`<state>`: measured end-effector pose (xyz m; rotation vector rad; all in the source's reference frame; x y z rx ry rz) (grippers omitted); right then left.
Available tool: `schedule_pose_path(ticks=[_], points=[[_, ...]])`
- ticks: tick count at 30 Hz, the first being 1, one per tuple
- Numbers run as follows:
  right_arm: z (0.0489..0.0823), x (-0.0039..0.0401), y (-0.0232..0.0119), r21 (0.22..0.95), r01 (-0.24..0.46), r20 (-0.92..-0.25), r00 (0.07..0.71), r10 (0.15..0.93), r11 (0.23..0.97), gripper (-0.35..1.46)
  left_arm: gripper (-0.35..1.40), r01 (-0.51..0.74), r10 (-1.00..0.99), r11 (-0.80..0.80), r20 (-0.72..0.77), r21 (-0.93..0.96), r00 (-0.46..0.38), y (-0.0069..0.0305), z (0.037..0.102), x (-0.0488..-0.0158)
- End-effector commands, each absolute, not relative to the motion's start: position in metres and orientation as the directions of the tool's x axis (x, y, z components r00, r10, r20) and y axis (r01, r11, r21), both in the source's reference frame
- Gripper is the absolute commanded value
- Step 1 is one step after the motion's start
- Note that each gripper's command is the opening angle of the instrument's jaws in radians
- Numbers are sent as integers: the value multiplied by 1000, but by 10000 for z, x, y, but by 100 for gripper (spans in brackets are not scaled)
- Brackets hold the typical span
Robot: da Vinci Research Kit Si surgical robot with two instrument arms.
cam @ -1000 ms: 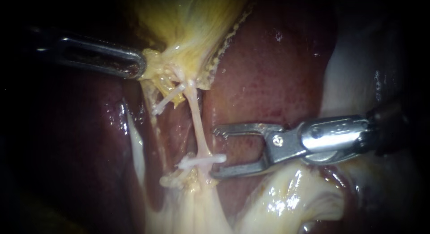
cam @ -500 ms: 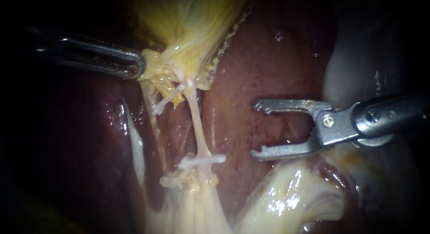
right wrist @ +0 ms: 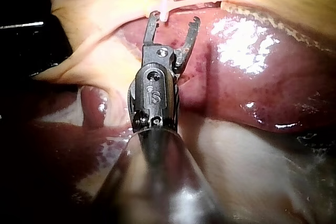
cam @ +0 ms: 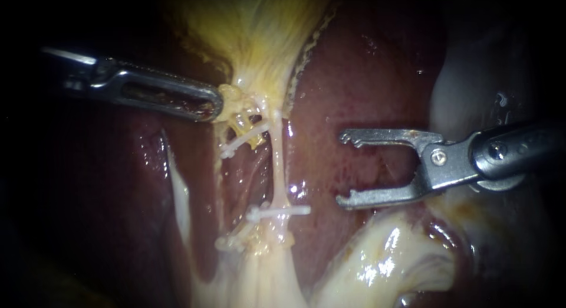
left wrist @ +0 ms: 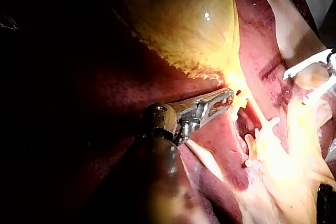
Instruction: Going back first clip right tube
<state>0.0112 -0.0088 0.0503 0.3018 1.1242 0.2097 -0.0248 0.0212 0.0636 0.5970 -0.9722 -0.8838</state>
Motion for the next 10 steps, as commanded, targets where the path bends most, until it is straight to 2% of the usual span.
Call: schedule_pose_path(ticks=[1,10], points=[[503,112,-88,341,-13,-852,419,315,940,50,-35,364,-851,522,446,771,276,213,636,-248],[504,114,-89,343,-8,-852,418,315,939,50,-35,364,-852,522,446,772,276,213,635,-246]])
